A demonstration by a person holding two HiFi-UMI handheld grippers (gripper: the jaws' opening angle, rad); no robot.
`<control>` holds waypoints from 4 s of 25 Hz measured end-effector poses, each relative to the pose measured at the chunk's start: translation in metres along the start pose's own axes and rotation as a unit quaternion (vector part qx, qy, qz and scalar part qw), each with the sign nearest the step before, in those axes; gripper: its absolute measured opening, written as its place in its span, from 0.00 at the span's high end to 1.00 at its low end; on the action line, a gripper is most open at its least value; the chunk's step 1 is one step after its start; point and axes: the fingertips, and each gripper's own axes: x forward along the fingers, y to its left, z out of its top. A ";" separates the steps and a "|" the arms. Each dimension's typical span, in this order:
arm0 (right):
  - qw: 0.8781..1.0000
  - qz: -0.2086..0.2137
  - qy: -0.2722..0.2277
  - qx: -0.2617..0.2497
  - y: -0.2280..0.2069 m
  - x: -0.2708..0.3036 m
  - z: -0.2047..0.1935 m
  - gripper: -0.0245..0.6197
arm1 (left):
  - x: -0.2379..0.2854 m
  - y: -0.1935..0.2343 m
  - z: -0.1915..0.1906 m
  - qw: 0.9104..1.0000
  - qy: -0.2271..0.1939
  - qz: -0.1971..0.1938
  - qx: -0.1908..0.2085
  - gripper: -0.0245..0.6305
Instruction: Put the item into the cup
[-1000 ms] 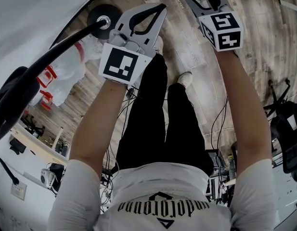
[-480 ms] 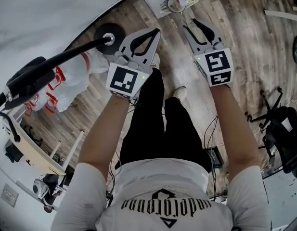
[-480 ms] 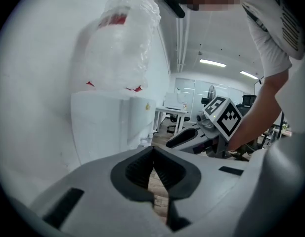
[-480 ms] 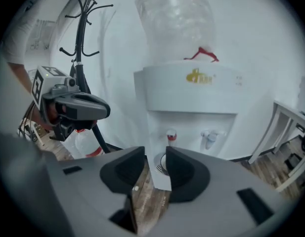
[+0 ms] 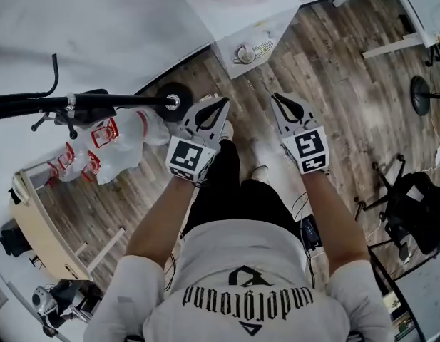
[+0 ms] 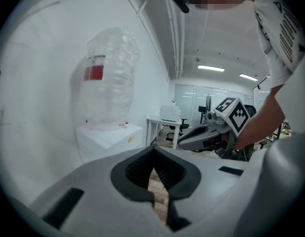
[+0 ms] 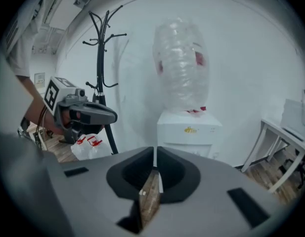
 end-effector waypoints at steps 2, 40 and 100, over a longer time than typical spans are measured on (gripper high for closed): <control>1.000 0.001 -0.010 -0.005 0.011 -0.032 0.011 0.93 | -0.017 -0.016 0.021 1.000 -0.010 0.005 -0.001 0.95; 0.973 0.038 -0.218 -0.062 0.128 -0.347 0.147 0.95 | -0.216 -0.226 0.219 0.987 -0.144 0.022 0.063 0.95; 0.975 -0.080 -0.204 -0.031 0.482 -0.393 0.122 0.95 | -0.546 -0.214 0.130 0.977 -0.162 -0.114 0.079 0.95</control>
